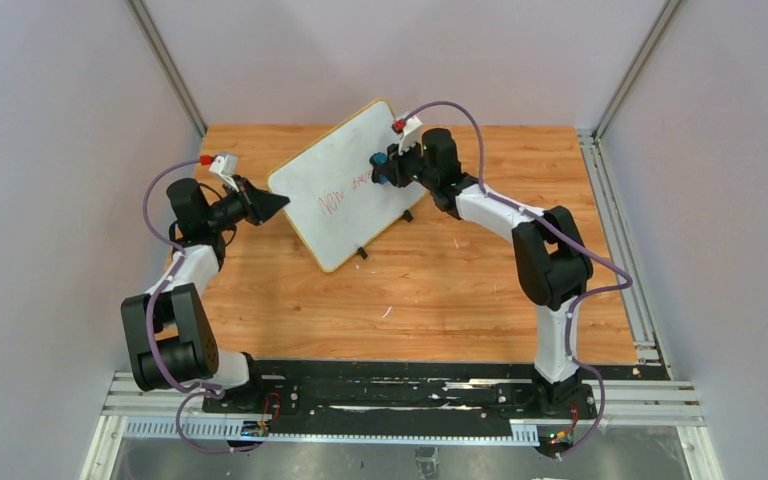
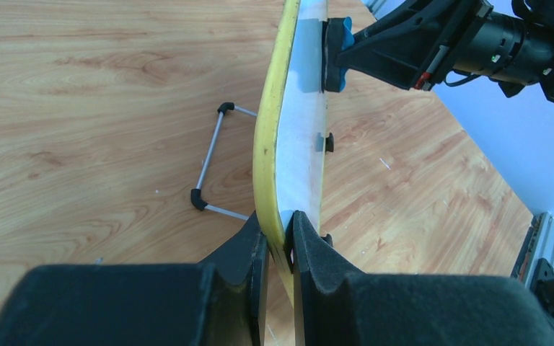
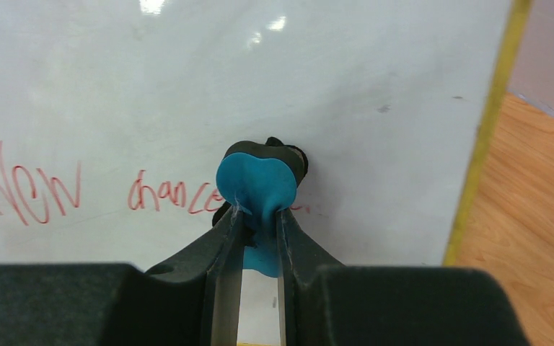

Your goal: Erase the whiteboard

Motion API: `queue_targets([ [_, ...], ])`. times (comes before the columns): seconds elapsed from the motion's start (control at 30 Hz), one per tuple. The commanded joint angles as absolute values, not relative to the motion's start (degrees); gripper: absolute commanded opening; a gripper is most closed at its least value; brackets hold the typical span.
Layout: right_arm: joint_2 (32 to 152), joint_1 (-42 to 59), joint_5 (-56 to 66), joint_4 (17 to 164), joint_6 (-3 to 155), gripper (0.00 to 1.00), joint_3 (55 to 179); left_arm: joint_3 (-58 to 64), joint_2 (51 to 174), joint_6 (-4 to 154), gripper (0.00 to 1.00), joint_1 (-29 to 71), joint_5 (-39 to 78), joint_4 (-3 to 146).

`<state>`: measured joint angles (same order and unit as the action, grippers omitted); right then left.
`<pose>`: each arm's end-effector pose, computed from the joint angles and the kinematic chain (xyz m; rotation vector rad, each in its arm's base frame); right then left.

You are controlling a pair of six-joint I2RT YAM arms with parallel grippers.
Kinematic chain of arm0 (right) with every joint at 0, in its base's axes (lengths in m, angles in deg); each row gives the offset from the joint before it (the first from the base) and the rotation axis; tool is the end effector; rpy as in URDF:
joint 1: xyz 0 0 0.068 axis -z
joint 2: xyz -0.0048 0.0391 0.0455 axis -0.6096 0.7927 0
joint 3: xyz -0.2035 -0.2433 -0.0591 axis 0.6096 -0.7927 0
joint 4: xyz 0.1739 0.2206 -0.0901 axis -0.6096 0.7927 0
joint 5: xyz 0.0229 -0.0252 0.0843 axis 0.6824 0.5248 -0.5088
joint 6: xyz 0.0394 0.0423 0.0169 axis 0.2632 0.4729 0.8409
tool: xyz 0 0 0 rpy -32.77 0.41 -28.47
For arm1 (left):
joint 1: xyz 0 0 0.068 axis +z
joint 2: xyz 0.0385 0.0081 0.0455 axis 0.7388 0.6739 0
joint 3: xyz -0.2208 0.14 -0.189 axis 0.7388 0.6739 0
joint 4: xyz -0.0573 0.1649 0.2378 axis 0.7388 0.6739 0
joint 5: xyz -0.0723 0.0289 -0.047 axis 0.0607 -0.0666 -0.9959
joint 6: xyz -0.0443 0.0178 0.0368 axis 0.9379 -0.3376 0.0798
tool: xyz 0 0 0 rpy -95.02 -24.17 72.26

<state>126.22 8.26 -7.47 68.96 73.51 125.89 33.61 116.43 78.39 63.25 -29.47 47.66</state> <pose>0.4647 0.2781 0.2867 -0.6390 1.6713 0.7258 0.3150 0.0491 0.2763 0.2549 1.7500 -0.8771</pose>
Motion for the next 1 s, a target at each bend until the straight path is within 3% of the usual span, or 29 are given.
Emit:
queue_targets([
  [0.0, 125.7, 4.22, -8.91, 67.6, 73.69, 0.01, 126.35, 33.79, 116.6, 72.39, 0.0, 63.07, -26.75, 50.92],
  [0.97, 132.2, 13.83, -7.43, 75.04, 70.72, 0.01, 134.41, 33.17, 116.9, 70.79, 0.0, 63.01, -26.84, 53.47],
])
